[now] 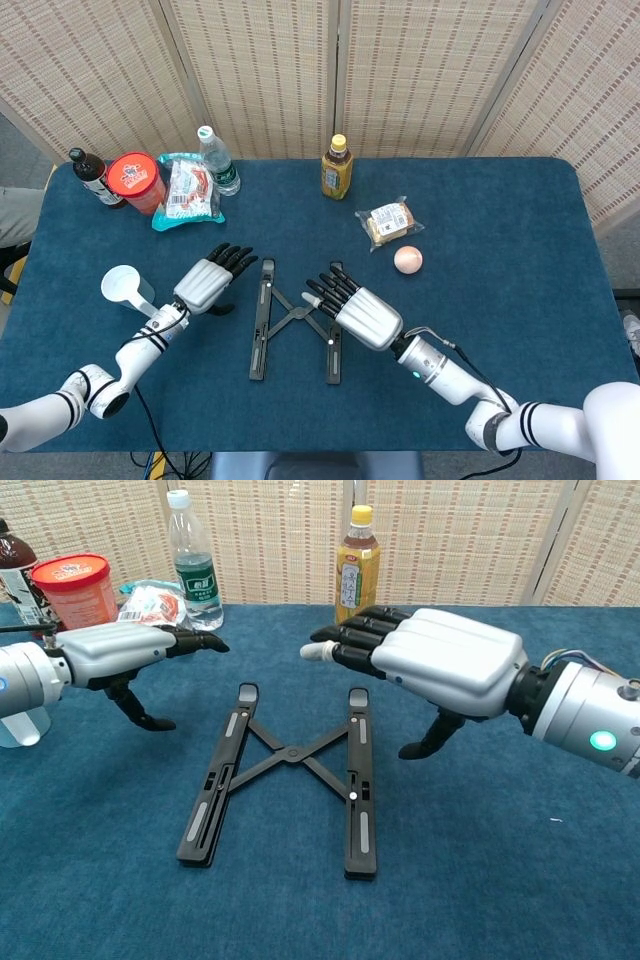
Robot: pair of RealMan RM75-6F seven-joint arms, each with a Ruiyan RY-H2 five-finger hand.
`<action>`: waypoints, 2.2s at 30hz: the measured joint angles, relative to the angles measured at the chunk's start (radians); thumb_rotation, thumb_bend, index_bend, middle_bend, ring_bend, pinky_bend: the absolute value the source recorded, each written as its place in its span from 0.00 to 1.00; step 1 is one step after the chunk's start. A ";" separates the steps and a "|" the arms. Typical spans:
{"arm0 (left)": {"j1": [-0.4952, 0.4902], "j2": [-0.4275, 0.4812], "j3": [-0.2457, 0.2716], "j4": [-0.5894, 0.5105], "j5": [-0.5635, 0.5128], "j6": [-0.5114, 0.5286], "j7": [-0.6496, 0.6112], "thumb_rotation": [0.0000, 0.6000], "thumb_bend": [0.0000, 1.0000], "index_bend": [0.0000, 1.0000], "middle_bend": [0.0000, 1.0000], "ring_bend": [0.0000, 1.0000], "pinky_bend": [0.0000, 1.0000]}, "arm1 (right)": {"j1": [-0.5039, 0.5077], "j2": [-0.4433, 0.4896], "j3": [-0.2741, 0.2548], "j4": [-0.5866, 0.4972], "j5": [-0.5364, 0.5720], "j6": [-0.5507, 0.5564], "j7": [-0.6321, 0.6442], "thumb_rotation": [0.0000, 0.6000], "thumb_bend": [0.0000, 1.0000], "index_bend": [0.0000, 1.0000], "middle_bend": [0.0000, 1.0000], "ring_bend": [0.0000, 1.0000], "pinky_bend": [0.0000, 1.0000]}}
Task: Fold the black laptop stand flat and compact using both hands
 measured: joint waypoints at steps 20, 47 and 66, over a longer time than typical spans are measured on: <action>-0.031 -0.115 0.009 0.148 -0.015 -0.032 -0.098 1.00 0.18 0.00 0.00 0.00 0.00 | 0.010 -0.083 -0.003 0.084 -0.002 -0.044 -0.014 1.00 0.00 0.00 0.00 0.00 0.00; -0.055 -0.175 0.016 0.216 -0.014 -0.041 -0.182 1.00 0.18 0.00 0.00 0.00 0.00 | 0.009 -0.219 -0.027 0.317 -0.043 -0.018 0.048 1.00 0.00 0.00 0.00 0.00 0.00; -0.055 -0.192 0.019 0.231 -0.020 -0.045 -0.208 1.00 0.18 0.00 0.00 0.00 0.00 | 0.022 -0.298 -0.039 0.440 -0.086 0.043 0.098 1.00 0.00 0.00 0.00 0.00 0.00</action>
